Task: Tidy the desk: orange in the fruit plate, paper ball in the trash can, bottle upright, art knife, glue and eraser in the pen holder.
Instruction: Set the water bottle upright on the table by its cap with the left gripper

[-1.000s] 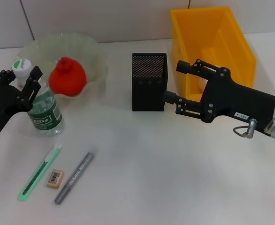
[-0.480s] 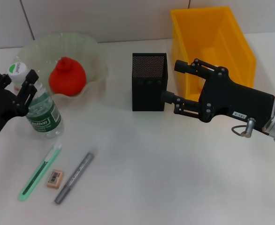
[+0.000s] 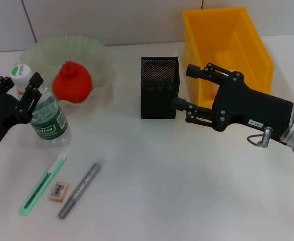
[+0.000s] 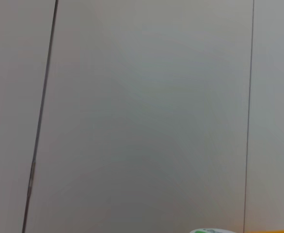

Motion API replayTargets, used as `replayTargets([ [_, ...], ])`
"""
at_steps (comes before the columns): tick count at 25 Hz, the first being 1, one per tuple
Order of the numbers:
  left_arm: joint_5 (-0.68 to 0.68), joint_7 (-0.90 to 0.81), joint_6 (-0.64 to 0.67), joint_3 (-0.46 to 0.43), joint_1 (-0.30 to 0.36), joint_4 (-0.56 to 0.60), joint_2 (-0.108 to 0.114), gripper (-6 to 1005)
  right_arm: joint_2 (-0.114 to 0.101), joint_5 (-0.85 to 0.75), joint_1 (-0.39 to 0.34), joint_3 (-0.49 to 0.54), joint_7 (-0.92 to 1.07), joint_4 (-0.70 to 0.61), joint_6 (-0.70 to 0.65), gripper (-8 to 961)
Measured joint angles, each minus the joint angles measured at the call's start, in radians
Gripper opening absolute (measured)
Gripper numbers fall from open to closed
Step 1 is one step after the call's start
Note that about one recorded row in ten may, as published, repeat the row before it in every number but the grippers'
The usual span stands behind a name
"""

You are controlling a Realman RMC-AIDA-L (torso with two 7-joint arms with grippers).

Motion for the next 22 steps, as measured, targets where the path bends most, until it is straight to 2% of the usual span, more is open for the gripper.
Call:
replayTargets([
  [22, -0.001, 0.000, -0.007, -0.004, 0.001, -0.004, 0.000, 463, 0.000, 0.000, 0.001, 0.007, 0.000, 0.000, 0.000, 770],
])
